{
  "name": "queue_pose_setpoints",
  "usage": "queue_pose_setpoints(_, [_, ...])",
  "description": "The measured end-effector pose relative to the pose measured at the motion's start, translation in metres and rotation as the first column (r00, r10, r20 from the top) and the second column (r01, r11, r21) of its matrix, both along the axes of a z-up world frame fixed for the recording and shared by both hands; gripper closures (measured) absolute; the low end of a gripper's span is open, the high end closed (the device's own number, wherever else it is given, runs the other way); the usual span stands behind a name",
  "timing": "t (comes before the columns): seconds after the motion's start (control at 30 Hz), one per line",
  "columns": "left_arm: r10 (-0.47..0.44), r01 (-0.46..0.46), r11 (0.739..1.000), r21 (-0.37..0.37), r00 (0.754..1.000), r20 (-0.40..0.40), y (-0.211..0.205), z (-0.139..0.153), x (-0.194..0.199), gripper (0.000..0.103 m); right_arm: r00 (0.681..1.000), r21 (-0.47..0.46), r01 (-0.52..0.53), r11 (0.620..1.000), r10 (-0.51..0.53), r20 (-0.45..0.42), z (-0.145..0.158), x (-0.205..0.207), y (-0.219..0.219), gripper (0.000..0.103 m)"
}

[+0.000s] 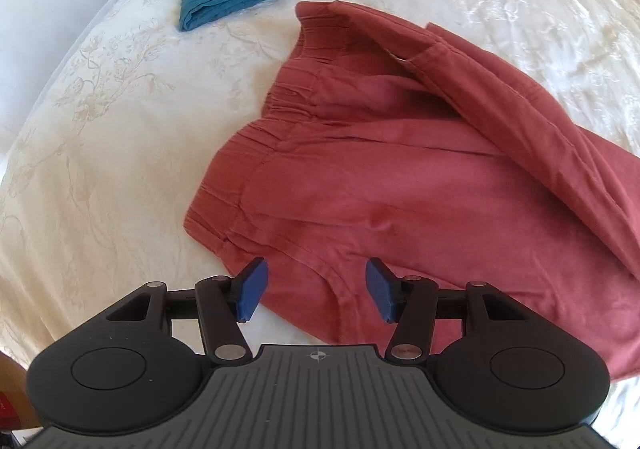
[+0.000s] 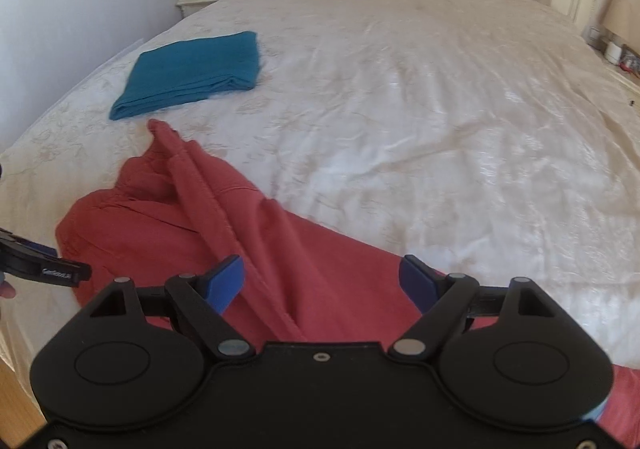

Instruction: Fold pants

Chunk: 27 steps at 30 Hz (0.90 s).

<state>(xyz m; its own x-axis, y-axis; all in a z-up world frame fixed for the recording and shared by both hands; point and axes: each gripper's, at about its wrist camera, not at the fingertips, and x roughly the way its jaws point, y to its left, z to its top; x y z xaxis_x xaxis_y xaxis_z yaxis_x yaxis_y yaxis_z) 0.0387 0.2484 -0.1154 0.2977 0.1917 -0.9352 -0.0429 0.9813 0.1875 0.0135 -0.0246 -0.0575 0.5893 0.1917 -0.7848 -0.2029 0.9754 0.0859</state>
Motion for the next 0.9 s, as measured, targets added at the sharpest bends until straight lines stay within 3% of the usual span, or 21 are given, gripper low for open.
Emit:
queue_pose_setpoints(0.1, [0.000, 0.000, 1.000, 0.007, 1.000, -0.001, 0.024, -0.007, 0.027, 0.050, 0.997, 0.024, -0.069, 0.997, 0.070, -0.024, -0.002, 0.029, 0.046, 0.024])
queue_pose_setpoints(0.37, [0.027, -0.028, 0.999, -0.034, 0.999, -0.020, 0.067, -0.032, 0.097, 0.050, 0.978, 0.014, -0.208, 0.978, 0.208, 0.012, -0.006, 0.093, 0.130, 0.025])
queue_pose_setpoints(0.5, [0.037, -0.038, 0.999, -0.024, 0.998, -0.060, 0.079, -0.053, 0.117, 0.050, 0.966, 0.032, -0.255, 0.966, 0.256, -0.043, -0.021, 0.125, 0.160, 0.031])
queue_pose_setpoints(0.7, [0.054, -0.058, 0.997, -0.045, 0.996, -0.077, 0.099, -0.077, 0.124, 0.024, 0.941, -0.030, -0.331, 0.943, 0.327, -0.090, -0.048, 0.168, 0.195, 0.031])
queue_pose_setpoints(0.9, [0.051, -0.055, 0.996, -0.076, 0.997, -0.056, 0.111, -0.085, 0.119, 0.019, 0.910, -0.073, -0.406, 0.911, 0.396, -0.120, -0.073, 0.188, 0.220, 0.031])
